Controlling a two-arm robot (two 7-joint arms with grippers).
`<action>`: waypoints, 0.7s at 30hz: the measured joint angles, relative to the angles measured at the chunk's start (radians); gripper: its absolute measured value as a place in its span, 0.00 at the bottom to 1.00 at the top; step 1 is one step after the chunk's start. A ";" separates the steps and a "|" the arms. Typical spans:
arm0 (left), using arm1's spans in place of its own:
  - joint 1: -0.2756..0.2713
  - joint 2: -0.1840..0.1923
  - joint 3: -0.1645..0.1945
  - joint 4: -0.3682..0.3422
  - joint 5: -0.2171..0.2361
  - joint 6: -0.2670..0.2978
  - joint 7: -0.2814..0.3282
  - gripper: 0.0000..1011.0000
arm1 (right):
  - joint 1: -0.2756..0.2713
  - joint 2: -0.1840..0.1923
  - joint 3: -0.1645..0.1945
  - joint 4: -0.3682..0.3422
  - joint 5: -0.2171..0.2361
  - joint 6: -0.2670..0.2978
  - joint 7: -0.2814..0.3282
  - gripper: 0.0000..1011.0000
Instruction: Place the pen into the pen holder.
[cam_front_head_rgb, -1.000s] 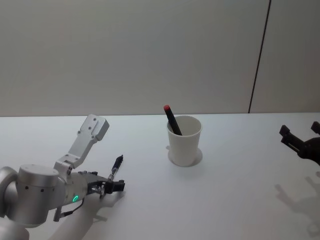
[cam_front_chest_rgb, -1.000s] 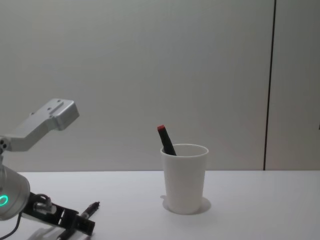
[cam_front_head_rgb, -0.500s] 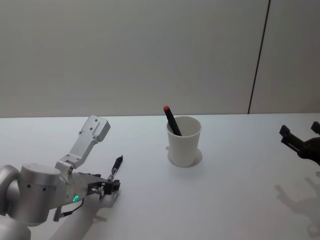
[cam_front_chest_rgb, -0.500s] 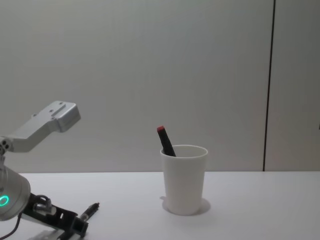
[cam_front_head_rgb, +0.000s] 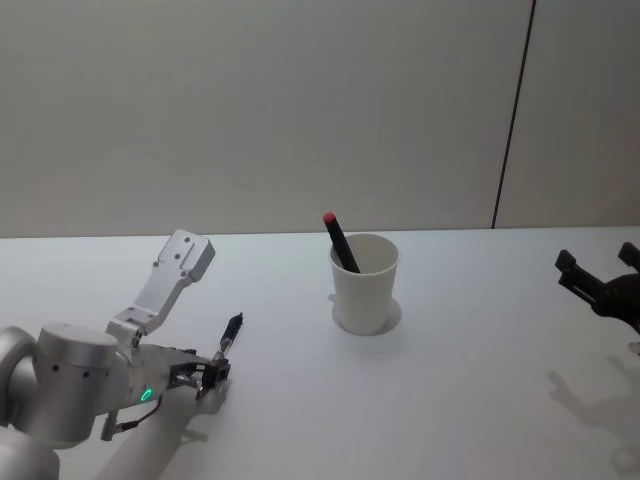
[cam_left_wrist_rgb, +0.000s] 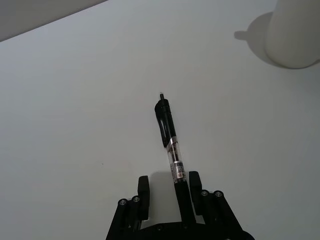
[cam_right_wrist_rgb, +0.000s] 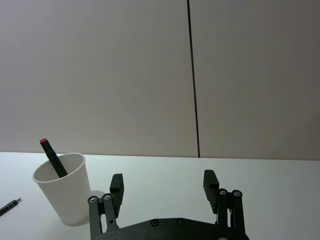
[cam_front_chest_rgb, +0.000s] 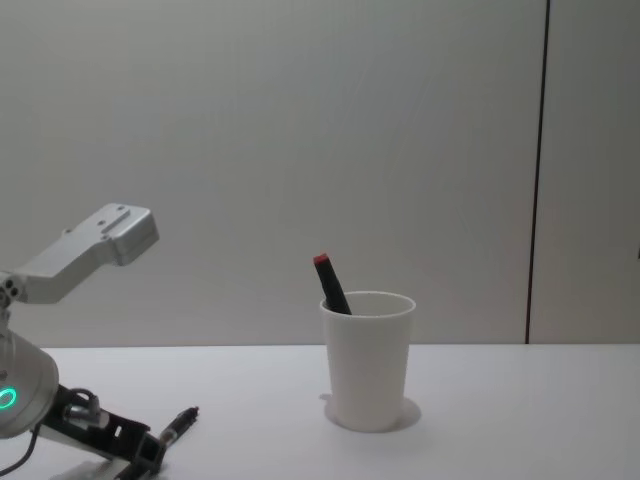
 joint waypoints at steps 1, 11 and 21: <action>-0.001 0.000 -0.001 0.002 0.001 0.000 0.000 0.50 | 0.000 0.000 0.000 0.000 0.000 0.000 0.000 0.99; -0.012 -0.003 -0.008 0.020 0.008 -0.010 -0.005 0.43 | 0.000 0.000 0.000 0.000 0.000 0.000 0.000 0.99; -0.013 -0.001 -0.013 0.026 0.012 -0.026 -0.018 0.37 | 0.000 0.000 0.000 0.000 0.000 0.000 0.000 0.99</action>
